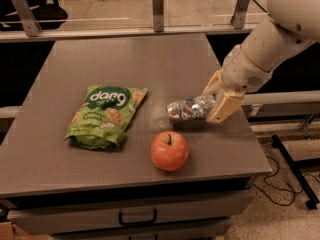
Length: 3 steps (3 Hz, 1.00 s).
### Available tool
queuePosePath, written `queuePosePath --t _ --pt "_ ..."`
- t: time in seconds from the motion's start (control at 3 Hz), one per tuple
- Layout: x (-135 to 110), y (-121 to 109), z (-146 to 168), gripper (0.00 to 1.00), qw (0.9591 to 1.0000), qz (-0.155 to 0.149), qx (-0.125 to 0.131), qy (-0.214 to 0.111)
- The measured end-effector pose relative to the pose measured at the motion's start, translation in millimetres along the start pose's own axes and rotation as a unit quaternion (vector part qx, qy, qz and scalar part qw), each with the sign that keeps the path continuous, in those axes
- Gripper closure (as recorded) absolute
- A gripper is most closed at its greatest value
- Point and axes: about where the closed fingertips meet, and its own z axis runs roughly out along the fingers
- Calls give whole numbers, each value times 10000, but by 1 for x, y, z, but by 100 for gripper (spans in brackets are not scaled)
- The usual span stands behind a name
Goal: Move redbull can near apple
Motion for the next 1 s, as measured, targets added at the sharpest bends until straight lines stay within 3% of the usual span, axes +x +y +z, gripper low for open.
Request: queuePosePath --t 0.33,1.0 --pt "-4 25 5 58 9995 -158 -241 99" --pt "-7 41 10 12 9986 -261 -417 209"
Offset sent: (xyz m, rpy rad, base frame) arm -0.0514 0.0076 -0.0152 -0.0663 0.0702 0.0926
